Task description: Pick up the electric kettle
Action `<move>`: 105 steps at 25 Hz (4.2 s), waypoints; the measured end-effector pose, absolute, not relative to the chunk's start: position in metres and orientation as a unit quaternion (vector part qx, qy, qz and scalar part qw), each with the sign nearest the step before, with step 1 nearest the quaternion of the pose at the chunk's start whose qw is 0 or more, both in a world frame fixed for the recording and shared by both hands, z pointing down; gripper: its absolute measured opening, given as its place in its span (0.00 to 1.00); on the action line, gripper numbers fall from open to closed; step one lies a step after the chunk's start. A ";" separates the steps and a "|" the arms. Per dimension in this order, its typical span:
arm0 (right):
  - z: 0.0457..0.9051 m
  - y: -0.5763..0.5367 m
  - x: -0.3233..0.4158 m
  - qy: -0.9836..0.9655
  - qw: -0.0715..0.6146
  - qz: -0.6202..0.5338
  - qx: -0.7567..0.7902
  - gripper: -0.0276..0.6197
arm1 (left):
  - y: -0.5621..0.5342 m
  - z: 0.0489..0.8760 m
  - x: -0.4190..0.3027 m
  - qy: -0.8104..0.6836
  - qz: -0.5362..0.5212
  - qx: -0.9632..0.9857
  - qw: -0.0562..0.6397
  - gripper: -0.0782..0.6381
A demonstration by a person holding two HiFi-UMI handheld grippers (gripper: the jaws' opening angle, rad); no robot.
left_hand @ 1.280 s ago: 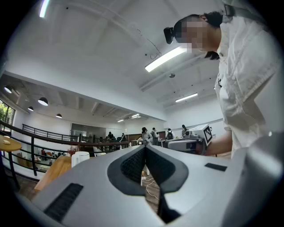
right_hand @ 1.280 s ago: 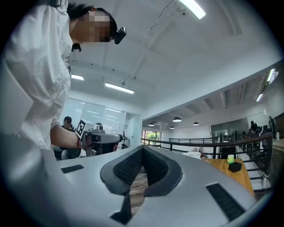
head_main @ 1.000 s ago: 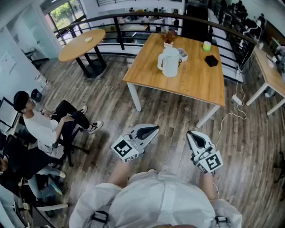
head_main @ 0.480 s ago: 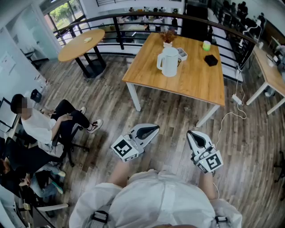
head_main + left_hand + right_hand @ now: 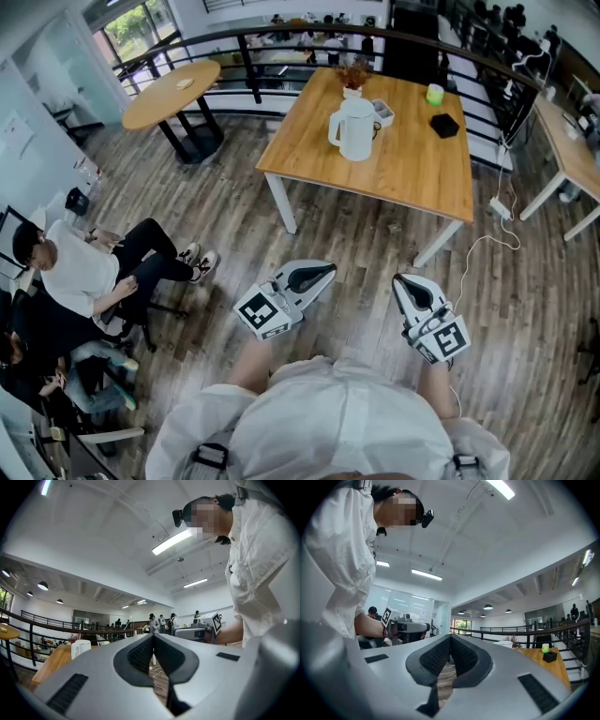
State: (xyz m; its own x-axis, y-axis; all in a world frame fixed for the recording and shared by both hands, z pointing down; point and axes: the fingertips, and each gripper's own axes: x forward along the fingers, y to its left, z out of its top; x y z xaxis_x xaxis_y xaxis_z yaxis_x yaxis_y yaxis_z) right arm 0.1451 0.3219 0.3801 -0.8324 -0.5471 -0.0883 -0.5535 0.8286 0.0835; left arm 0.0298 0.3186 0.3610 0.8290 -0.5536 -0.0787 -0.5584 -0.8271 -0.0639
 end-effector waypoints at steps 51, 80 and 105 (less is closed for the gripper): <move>0.379 0.087 0.042 0.943 0.046 0.042 -0.327 0.06 | 0.076 0.356 -0.073 0.255 0.041 -0.965 0.050 0.12; 0.392 -0.025 -0.024 0.931 0.022 0.033 -0.363 0.06 | -0.032 0.377 -0.137 0.213 0.042 -0.976 0.034 0.12; 0.506 -0.204 -0.033 0.933 -0.001 -0.054 -0.356 0.17 | -0.139 0.441 -0.120 0.245 0.025 -0.969 0.008 0.12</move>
